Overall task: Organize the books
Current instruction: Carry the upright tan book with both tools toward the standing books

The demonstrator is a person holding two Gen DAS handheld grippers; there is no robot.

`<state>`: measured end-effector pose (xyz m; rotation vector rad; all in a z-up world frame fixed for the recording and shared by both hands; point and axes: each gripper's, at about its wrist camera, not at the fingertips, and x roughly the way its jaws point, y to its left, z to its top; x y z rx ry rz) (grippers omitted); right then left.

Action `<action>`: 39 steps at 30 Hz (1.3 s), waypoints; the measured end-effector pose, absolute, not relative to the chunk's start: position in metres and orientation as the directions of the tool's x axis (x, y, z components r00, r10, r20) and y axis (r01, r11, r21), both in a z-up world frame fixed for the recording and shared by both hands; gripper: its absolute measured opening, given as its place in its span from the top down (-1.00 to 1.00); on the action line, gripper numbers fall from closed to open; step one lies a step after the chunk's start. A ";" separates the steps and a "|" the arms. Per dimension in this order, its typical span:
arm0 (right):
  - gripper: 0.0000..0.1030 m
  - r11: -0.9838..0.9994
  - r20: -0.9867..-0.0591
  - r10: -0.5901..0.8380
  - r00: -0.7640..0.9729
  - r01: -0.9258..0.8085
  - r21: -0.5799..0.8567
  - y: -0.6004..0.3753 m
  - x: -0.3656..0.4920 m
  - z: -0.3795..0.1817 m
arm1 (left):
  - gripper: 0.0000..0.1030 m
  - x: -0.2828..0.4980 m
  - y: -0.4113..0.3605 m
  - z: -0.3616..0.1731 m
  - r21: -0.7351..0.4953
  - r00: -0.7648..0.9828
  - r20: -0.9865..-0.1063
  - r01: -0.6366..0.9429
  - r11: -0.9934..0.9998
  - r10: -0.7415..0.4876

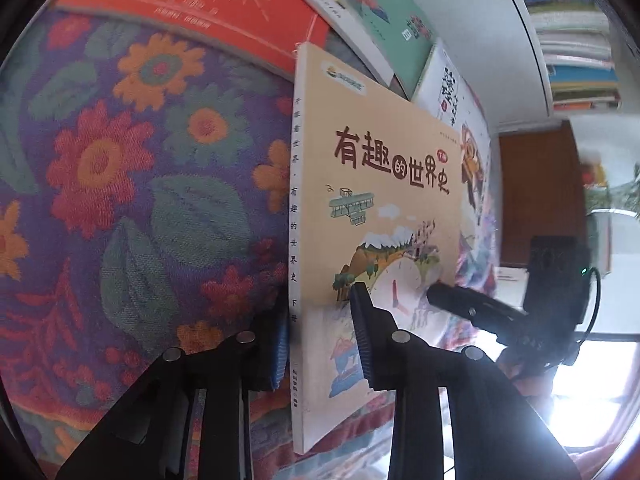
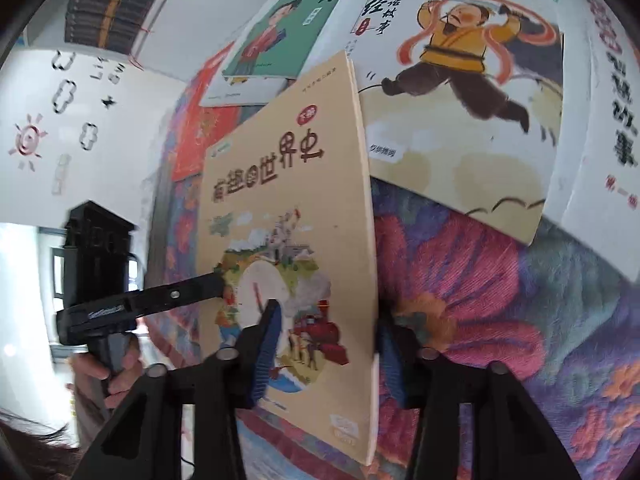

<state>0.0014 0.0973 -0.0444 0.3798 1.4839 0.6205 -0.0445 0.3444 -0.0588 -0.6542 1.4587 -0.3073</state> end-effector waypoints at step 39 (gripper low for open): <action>0.49 0.849 -0.852 0.522 0.034 -0.121 0.515 0.125 -0.047 -0.002 | 0.25 -0.072 0.323 -0.001 -0.197 0.200 -0.965 -0.118 0.973 -0.171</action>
